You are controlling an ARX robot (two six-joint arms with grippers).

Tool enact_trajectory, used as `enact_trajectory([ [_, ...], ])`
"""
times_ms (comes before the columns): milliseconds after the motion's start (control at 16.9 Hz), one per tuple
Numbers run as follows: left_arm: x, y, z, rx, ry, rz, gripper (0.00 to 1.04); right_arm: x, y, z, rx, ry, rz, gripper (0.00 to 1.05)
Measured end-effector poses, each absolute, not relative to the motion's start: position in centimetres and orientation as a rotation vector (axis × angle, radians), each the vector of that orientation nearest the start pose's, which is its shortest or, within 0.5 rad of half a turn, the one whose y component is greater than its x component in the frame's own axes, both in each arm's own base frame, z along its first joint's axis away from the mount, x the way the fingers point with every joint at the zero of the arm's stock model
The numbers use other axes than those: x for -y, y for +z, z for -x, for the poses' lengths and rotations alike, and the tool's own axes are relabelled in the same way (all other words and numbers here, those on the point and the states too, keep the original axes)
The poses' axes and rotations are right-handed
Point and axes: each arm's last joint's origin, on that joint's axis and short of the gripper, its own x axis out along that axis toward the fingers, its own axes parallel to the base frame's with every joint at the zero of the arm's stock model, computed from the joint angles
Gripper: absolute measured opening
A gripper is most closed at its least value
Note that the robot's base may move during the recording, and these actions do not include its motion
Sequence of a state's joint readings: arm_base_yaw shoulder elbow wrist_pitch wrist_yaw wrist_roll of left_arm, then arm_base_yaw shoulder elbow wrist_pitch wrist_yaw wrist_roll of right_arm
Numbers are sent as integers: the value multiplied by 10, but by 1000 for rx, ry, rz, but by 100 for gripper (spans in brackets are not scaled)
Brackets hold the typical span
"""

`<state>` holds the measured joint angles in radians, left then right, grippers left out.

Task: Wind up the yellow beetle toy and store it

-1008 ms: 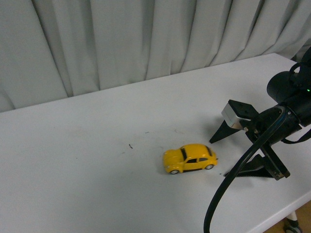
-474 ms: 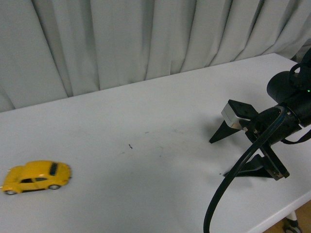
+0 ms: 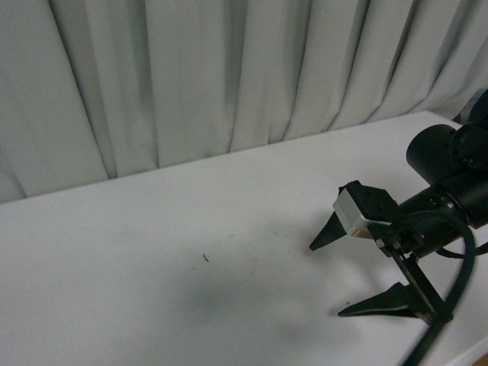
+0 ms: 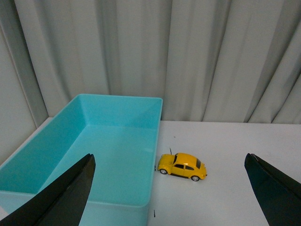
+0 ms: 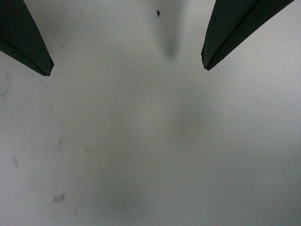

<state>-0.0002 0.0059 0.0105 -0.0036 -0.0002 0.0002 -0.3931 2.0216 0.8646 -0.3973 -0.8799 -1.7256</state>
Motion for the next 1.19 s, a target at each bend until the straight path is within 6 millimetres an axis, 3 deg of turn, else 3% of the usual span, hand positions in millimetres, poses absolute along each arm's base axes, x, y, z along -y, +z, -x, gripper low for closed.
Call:
enact_trajectory([
  [178, 0, 166, -97, 1, 0, 0, 98, 89, 114, -276, -360, 1121, 650, 98],
  [237, 0, 166, -97, 1, 0, 0, 98, 89, 125, -278, -314, 1086, 703, 97],
  [296, 0, 166, -97, 1, 1, 0, 98, 87, 128, -282, -297, 910, 917, 91],
  [356, 0, 166, -97, 3, -1, 0, 98, 78, 128, -272, -370, 669, 956, 82],
  [474, 0, 166, -97, 1, 0, 0, 98, 44, 125, -233, -339, 317, 760, 64],
  [593, 0, 166, -97, 1, 2, 0, 98, 35, 148, -211, -136, 76, 503, 48],
  [652, 0, 166, -97, 1, 1, 0, 98, 32, 168, -203, 14, -7, 314, 35],
  [771, 0, 166, -97, 1, 0, 0, 98, 21, 157, -182, -44, 6, 73, 6],
  [830, 0, 166, -97, 1, 0, 0, 98, 18, 157, -176, -42, 7, 50, 2],
  [1185, 0, 166, -97, 1, 0, 0, 98, -1, 164, -148, -10, 15, 17, 2],
])
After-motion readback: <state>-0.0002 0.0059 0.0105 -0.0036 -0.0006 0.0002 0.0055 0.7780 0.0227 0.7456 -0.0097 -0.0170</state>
